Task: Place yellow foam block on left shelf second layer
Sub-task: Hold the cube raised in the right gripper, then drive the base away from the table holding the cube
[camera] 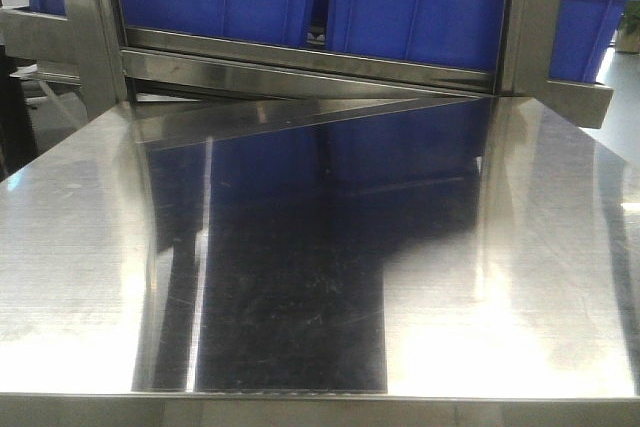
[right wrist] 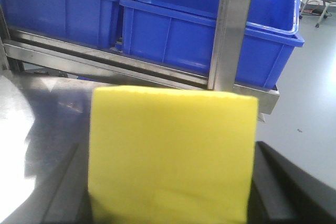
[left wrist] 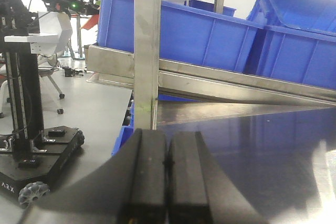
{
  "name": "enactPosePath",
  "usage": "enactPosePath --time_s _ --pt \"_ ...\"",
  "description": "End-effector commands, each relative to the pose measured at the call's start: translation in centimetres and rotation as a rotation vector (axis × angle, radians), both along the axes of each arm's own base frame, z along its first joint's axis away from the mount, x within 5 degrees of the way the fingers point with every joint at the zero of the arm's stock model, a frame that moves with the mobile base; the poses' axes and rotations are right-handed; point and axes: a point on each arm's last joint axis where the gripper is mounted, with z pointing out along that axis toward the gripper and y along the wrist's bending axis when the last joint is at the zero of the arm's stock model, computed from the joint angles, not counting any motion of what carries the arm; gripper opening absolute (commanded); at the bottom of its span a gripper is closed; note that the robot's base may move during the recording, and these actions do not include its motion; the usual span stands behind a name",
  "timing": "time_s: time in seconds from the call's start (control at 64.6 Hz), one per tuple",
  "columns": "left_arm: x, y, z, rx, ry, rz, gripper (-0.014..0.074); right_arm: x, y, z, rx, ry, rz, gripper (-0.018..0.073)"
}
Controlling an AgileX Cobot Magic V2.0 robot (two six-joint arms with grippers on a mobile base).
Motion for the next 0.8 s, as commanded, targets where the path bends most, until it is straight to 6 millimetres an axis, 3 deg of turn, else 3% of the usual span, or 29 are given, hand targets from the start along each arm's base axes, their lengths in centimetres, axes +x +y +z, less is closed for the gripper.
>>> enactPosePath --time_s 0.0,0.789 --pt "-0.16 -0.1 0.03 -0.013 -0.083 -0.016 0.0136 -0.08 -0.08 1.7 0.011 -0.111 -0.006 0.0393" --pt "-0.16 -0.1 0.03 -0.013 -0.083 -0.016 0.0136 -0.08 -0.08 1.7 0.011 -0.111 -0.006 0.0393"
